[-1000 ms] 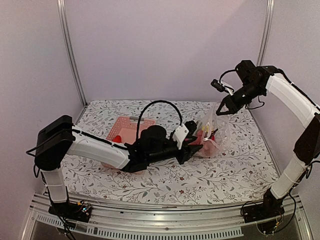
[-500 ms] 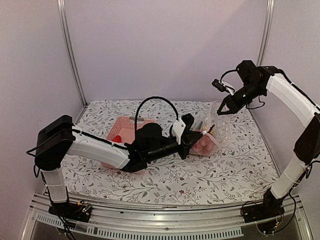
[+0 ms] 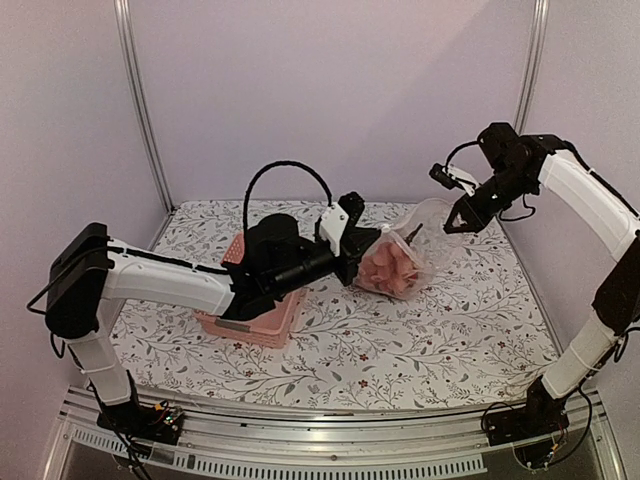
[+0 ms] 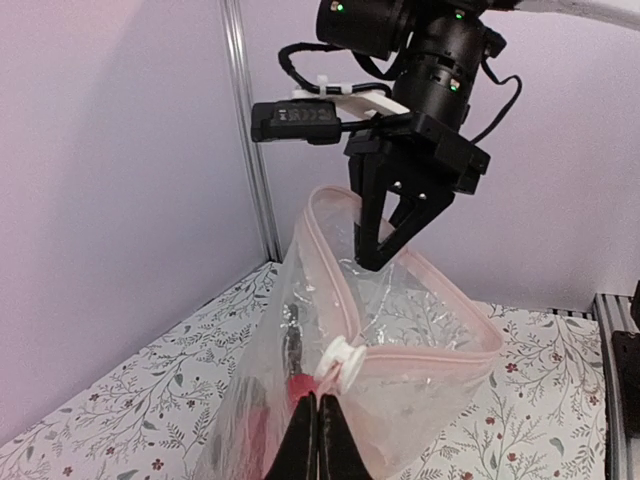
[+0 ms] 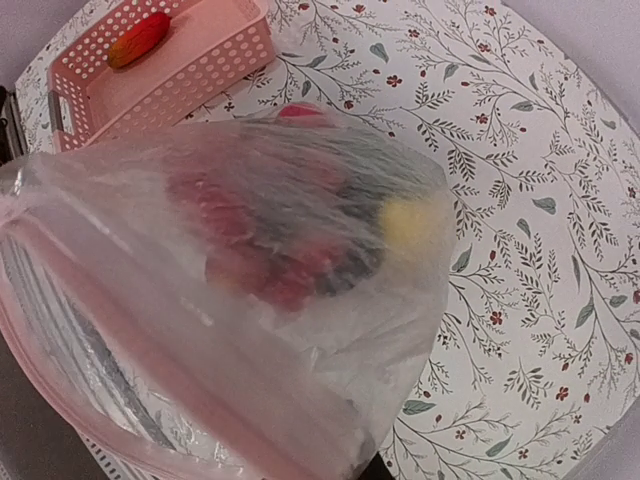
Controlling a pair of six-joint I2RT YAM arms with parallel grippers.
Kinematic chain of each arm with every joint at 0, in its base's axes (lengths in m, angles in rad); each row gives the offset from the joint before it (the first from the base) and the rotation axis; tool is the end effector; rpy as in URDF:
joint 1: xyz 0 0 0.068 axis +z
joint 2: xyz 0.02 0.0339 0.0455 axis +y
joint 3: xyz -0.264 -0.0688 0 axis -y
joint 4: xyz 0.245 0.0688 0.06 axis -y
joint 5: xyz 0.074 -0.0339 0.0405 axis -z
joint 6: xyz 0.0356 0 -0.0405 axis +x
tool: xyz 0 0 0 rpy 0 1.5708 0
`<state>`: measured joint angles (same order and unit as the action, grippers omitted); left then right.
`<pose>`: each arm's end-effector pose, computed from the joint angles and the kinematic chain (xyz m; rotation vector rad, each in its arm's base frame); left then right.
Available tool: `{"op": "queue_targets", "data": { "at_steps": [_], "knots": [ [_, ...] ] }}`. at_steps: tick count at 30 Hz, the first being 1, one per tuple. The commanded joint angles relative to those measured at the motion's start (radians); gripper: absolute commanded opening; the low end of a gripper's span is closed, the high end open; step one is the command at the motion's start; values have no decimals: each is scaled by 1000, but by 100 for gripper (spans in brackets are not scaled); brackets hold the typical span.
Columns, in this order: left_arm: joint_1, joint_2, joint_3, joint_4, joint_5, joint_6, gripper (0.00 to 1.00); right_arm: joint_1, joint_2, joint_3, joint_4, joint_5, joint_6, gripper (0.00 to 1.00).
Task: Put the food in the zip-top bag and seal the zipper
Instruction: Pass from the right arm to the left, then pass from the left arm to the right
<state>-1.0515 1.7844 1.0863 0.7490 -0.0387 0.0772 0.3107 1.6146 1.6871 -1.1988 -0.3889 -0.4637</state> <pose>0.2055 -0.3567 0.2656 0.8111 1.3409 -0.7450 0.2982 0.1099 0.3583 -1.1027 2.3937 0.4715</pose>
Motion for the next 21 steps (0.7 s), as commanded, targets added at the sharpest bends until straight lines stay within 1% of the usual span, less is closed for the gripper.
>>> {"op": "queue_targets", "data": {
  "at_steps": [1,4,6,8,10,14,18,21],
  "knots": [
    [25,-21,-2,0,-14,23,0,-4,-66,5,-13,33,-76,16],
    [27,-10,-4,21,-8,6,0,-2,-60,14,15,7,-94,31],
    [31,-4,-4,35,-4,1,0,4,-46,21,41,7,-95,37],
    [35,-1,-4,41,-4,2,0,25,-21,32,59,10,-102,41],
    [40,-5,-4,44,-4,4,0,51,-5,39,84,28,-119,42],
    [48,-21,-12,40,1,6,0,107,15,66,150,121,-134,44],
    [57,-33,-19,29,2,0,0,122,38,116,188,157,-154,44],
    [64,-47,-32,32,3,0,0,134,38,124,217,180,-181,47]
  ]
}}
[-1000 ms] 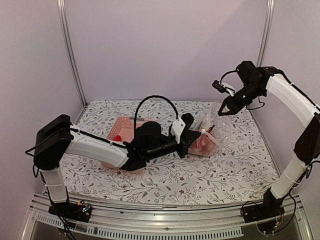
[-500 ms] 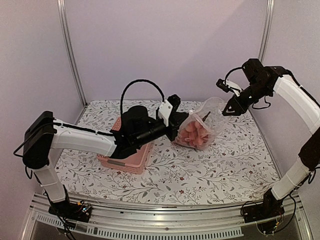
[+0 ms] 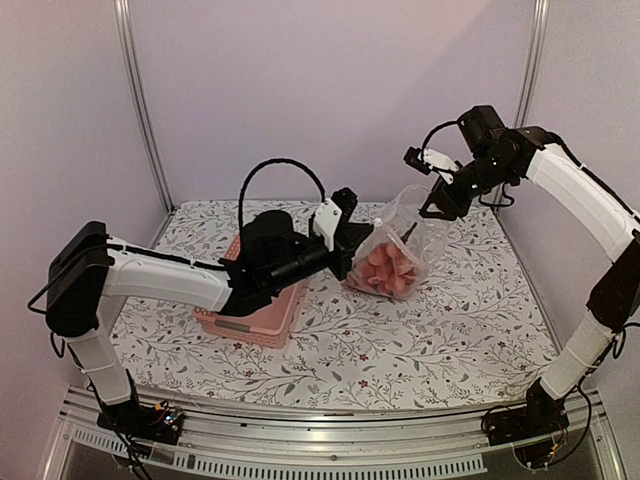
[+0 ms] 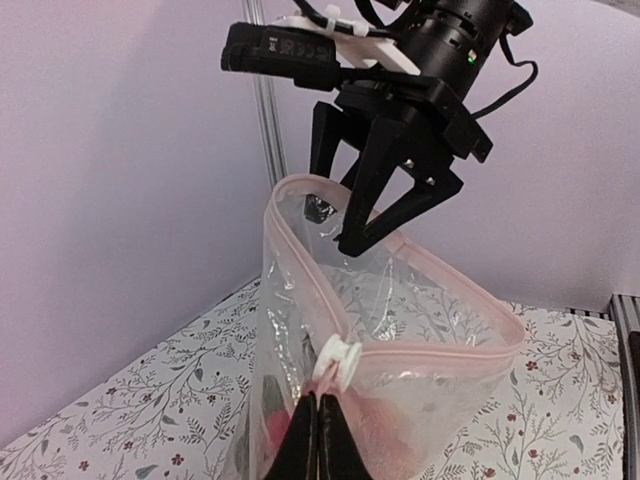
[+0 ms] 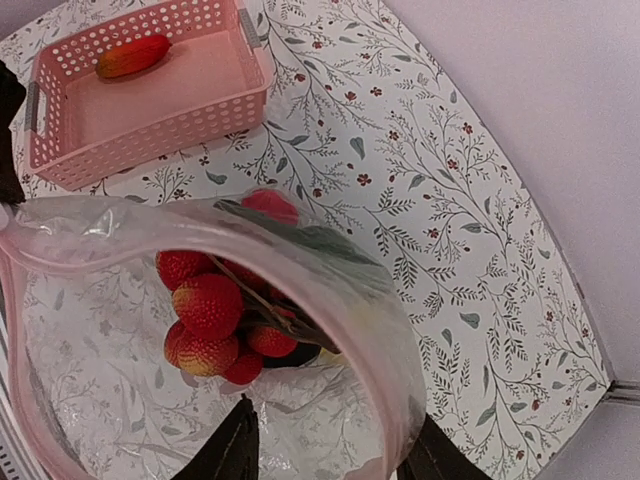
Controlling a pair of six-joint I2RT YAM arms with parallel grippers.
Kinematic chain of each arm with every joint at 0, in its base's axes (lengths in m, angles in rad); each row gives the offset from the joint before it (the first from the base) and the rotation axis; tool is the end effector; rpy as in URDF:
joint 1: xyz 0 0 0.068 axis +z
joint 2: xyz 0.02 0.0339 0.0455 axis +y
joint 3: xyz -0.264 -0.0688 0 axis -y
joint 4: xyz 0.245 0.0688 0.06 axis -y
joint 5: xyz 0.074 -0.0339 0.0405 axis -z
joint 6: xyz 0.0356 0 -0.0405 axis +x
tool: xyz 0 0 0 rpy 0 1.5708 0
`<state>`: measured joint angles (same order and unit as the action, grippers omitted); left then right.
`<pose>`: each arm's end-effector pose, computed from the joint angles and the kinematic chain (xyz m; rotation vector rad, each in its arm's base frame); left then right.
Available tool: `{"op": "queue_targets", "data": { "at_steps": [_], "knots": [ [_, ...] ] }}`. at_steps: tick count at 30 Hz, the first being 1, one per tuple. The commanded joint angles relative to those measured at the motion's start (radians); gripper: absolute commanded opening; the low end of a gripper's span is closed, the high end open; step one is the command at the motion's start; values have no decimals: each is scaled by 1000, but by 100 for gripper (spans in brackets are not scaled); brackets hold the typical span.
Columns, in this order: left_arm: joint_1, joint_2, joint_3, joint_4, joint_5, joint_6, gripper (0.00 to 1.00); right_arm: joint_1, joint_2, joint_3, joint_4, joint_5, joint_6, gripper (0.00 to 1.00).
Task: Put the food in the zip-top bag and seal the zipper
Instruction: Pass from the left arm to the right
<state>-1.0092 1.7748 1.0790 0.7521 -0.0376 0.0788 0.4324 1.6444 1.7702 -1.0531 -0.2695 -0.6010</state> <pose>0.2192 -0.3458 0.2672 0.7794 1.3483 -0.7128 0.3047 0.1511 0.3804 -1.3158 2.0901 0.2641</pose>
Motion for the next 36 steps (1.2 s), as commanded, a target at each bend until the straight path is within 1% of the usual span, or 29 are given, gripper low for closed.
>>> {"op": "queue_targets", "data": {
  "at_steps": [1,5,9,13,17,19,23,27,29,30,31,33,34,36],
  "knots": [
    [25,-43,-31,31,4,-2,0,16,8,41,79,71,-52,48],
    [32,-70,-53,42,2,0,0,19,11,47,110,145,-97,51],
    [41,-83,-63,38,14,2,0,34,10,62,106,95,-140,52],
    [49,-94,-61,27,48,3,0,97,-1,61,102,74,-195,50],
    [58,-104,-60,24,72,3,0,163,9,58,102,107,-236,48],
    [61,-109,-63,24,79,4,0,181,17,61,107,121,-247,46],
    [64,-122,-71,27,69,3,0,193,39,67,104,140,-254,35],
    [71,-133,-80,38,57,4,0,193,44,65,105,157,-253,22],
    [75,-136,-85,46,49,2,0,193,46,66,112,176,-243,17],
    [77,-137,-87,51,48,1,0,193,47,65,116,186,-238,17],
    [80,-137,-91,55,52,0,0,193,48,63,122,198,-232,18],
    [82,-137,-89,53,78,1,0,193,48,61,149,220,-220,29],
    [84,-134,-86,48,88,4,0,193,46,60,162,226,-218,32],
    [87,-131,-81,36,113,11,0,194,47,63,181,227,-224,35]
  ]
}}
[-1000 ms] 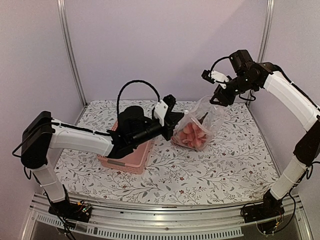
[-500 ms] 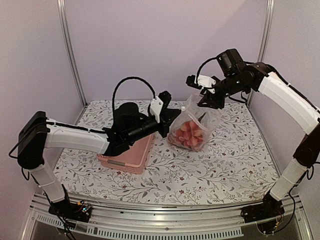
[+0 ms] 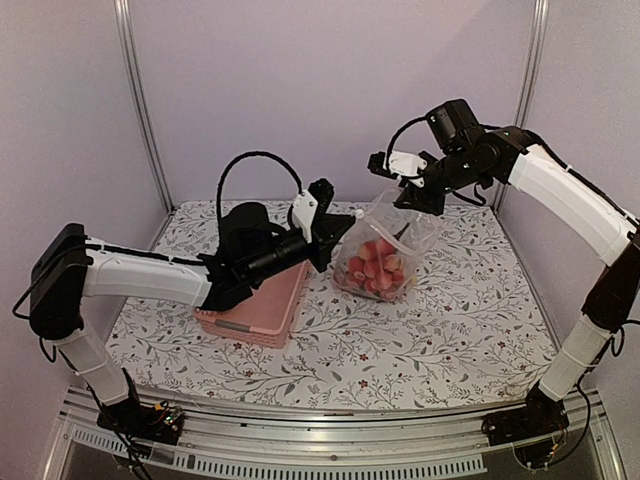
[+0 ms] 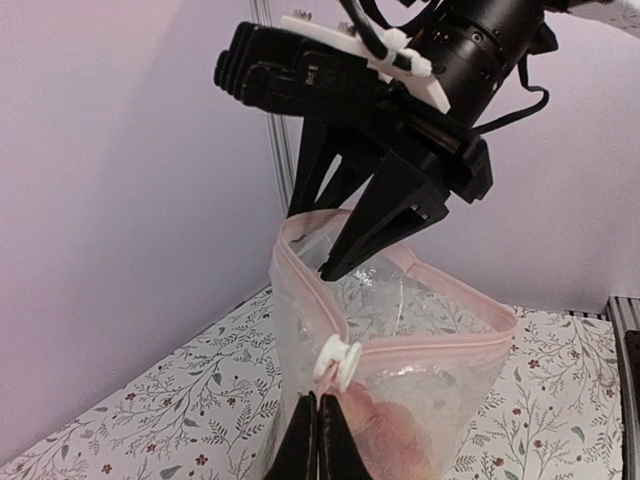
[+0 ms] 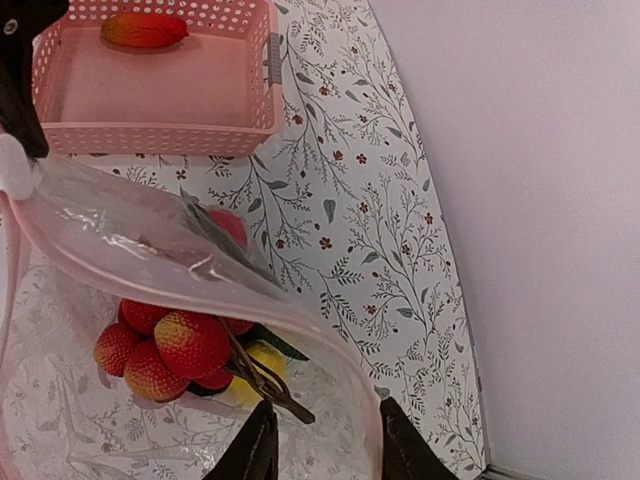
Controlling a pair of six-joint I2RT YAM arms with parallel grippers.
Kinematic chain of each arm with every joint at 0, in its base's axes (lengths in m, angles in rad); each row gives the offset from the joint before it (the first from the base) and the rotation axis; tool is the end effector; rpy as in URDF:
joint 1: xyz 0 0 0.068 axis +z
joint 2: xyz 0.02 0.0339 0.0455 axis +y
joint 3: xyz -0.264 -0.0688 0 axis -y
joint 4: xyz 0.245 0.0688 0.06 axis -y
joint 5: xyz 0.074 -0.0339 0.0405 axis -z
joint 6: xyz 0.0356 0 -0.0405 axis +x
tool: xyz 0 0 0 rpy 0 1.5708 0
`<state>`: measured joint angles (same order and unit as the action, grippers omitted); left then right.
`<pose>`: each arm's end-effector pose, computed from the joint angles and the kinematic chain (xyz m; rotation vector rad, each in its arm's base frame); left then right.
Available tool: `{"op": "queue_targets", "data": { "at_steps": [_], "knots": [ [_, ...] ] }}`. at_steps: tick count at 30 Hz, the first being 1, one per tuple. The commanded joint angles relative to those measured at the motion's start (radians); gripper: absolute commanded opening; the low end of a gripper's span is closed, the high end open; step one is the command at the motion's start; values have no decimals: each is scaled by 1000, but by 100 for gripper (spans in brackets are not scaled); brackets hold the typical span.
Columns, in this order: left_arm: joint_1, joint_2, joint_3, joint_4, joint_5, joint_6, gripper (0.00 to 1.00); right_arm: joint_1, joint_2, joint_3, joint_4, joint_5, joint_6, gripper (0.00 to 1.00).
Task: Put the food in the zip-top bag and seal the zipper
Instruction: Pass from the left arm to the right
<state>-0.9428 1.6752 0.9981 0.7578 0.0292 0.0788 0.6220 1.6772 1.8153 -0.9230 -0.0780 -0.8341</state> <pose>0.2255 -0.3124 0.2782 0.7701 1.3246 -0.7157 0.2909 0.2120 0.3918 -1.5937 1.7307 -0.0119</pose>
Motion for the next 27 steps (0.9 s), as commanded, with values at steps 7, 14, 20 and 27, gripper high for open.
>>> {"op": "queue_targets", "data": {
  "at_steps": [7,14,20,27],
  "knots": [
    [30,-39,-2,11,83,35,0,4,79,76,44,14,-15,35],
    [38,-38,5,4,5,27,0,4,86,82,-20,-45,-28,11],
    [50,-5,32,84,-190,18,2,-25,67,151,-112,-106,58,0],
    [52,59,128,54,-168,-44,42,-147,171,359,-241,-182,263,0]
  ]
}}
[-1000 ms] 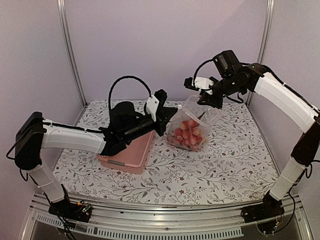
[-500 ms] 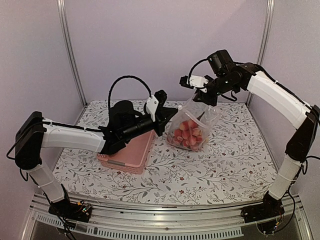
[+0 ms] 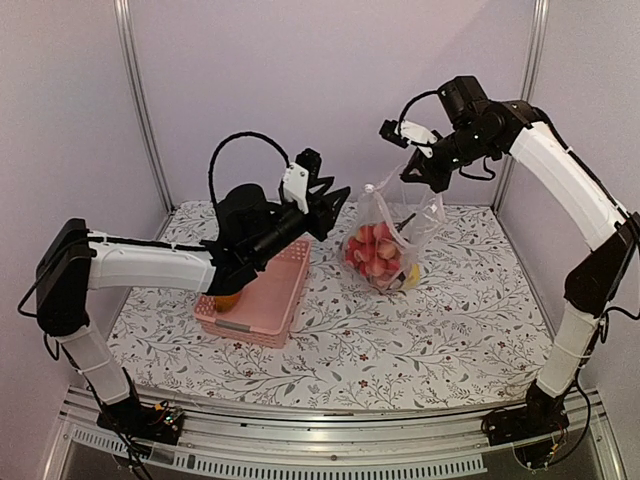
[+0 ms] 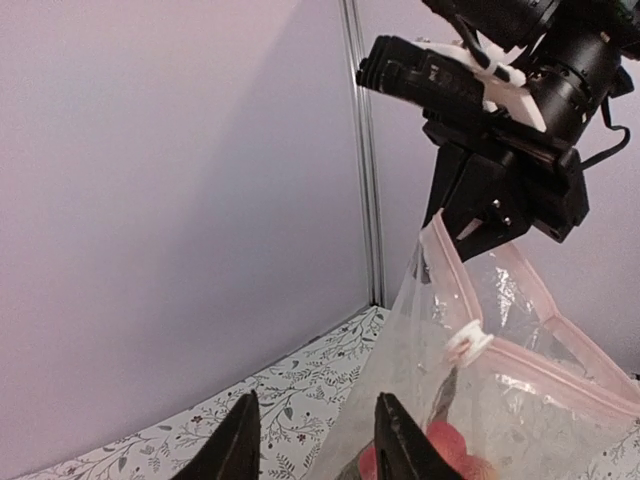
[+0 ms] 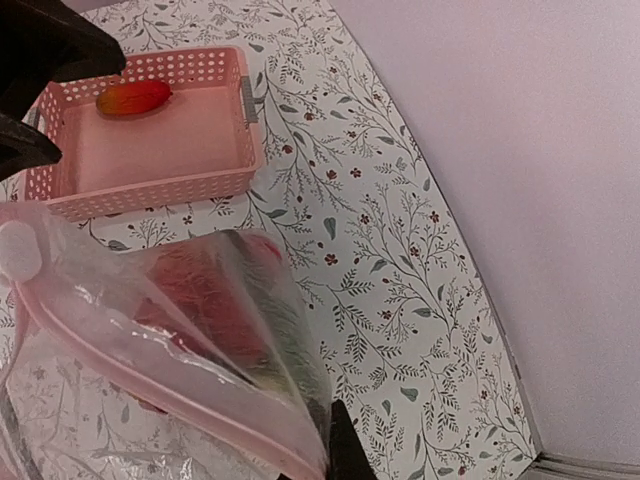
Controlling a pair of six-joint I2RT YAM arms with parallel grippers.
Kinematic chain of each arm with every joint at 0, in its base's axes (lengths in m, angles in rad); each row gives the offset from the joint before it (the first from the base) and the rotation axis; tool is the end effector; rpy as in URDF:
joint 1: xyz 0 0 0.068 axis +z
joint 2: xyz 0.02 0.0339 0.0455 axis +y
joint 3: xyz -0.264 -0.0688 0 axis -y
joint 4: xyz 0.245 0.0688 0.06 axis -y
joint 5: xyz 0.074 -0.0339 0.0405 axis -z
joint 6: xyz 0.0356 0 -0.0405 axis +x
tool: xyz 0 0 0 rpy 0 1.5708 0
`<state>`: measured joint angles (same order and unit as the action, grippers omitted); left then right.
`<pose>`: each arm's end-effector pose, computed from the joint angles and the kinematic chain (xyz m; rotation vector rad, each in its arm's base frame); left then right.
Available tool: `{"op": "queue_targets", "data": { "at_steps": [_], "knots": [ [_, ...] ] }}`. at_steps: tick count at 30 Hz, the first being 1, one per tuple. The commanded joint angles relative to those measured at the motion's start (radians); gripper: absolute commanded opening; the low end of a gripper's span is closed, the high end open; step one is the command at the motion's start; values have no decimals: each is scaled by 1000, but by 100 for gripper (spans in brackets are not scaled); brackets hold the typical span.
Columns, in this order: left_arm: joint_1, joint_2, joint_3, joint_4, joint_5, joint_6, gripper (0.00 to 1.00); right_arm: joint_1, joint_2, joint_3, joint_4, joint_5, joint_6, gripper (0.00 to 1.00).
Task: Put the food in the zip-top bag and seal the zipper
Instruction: Pass from the left arm to the right, then pick up the fake fruit from the bin.
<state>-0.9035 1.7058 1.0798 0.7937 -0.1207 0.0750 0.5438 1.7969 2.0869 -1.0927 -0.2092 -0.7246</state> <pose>0.2491 -0.3092 0.2984 0.5808 1.3080 -0.6011 0.3149 0.1990 0.4201 -1.4758 1.8377 0.1603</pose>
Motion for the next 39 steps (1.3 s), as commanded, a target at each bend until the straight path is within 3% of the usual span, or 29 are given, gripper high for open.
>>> {"op": "queue_targets", "data": {
  "at_steps": [1,7,11,15,26,30,39],
  "knots": [
    [11,25,40,18,-17,-47,45,-89,61,97,-69,-46,178,0],
    [9,-69,-47,-56,-88,-96,52,-199,59,42,-44,-78,267,0],
    [15,-124,-35,-309,-273,-166,52,-245,34,-12,-24,-113,292,0],
    [31,-162,-34,-567,-360,-301,52,-246,-21,-79,7,-170,299,0],
    [146,-175,26,-1134,-302,-582,51,-245,-95,-251,50,-263,323,0],
    [218,-166,5,-1219,-237,-604,51,-244,-120,-279,55,-278,322,0],
    [278,-81,-1,-1258,-145,-576,39,-242,-142,-340,61,-304,315,0]
  ]
}}
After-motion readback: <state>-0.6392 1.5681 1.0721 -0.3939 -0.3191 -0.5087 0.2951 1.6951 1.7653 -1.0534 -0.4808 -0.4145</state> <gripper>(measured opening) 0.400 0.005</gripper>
